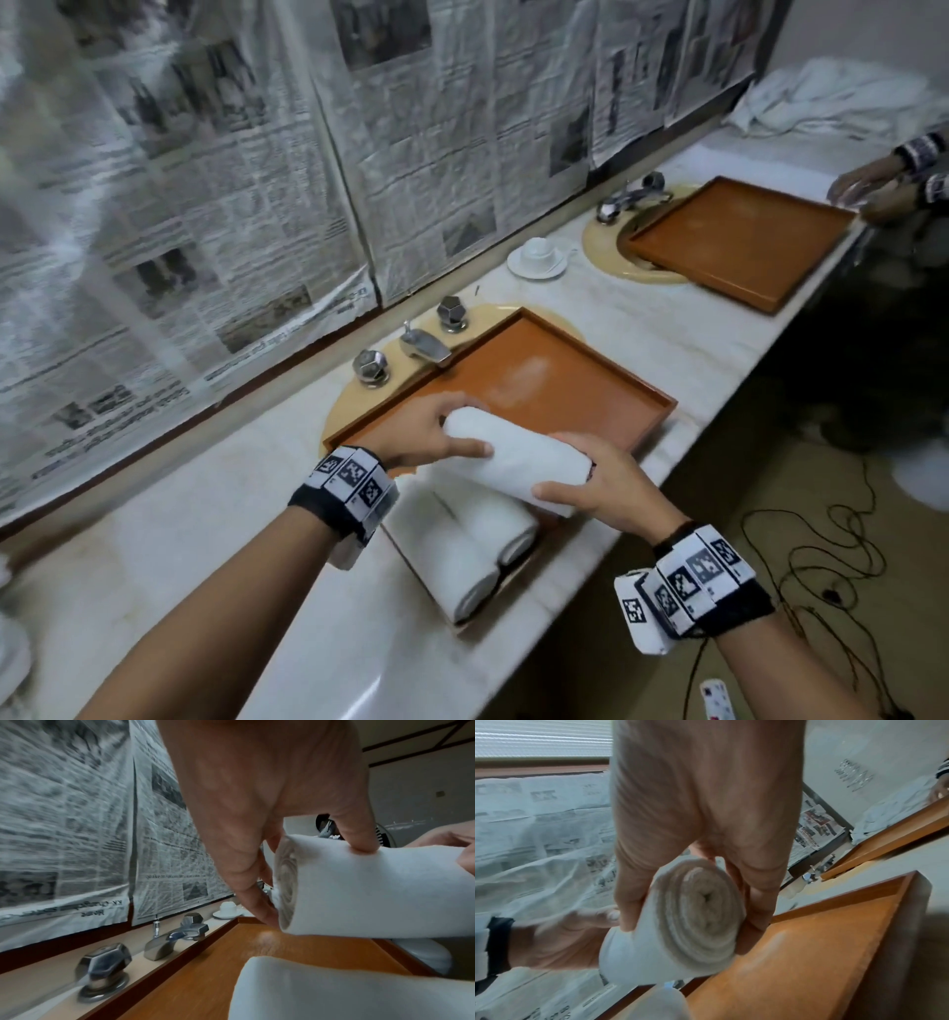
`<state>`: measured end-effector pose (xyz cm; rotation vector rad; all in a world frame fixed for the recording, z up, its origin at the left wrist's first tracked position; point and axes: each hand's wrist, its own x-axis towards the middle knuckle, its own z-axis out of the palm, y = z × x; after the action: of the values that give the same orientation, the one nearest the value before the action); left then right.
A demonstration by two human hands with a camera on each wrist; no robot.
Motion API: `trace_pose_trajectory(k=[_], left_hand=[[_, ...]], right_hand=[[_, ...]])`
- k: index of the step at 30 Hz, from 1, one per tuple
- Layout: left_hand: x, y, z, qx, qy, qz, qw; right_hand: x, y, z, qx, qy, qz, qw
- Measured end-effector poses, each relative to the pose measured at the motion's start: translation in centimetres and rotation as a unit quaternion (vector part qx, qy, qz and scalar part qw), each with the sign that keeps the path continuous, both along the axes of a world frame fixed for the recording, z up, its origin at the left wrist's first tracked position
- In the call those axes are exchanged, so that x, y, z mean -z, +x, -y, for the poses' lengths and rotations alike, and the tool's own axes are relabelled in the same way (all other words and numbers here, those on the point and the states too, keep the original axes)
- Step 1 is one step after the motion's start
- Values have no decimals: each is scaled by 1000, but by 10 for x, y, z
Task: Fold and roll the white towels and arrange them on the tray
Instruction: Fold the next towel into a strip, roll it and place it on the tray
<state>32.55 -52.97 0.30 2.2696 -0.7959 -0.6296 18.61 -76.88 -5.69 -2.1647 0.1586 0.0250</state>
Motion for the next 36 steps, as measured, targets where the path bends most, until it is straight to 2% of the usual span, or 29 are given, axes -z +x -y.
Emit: trace_pose_trajectory(k=[5,10,13,18,21,27,31,33,36], left_hand=[[17,37,49,16,29,-7,999],[51,63,70,57,113,-68,990],[65,71,68,79,150,-101,980],[71,74,63,58,154,-118,979],[74,72,61,44,156,-135,977],[74,64,60,34,173,-122,977],[71,55,53,36,166,-80,982],[67,47,42,39,155,-38,986],[56,32,18,3,113,9,994]], right_hand=[[20,15,13,76,29,-21,996],[38,22,-2,89,57,-75,992],[50,28,-9,83,-6,-112,990],[48,33,-18,52,-144,-157,976],[50,32,-17,45,-157,-174,971],[45,33,-18,32,-181,-191,964],[41,31,-19,20,-225,-198,954],[36,29,-21,22,-240,-173,955],[24,28,-28,18,-241,-101,965]])
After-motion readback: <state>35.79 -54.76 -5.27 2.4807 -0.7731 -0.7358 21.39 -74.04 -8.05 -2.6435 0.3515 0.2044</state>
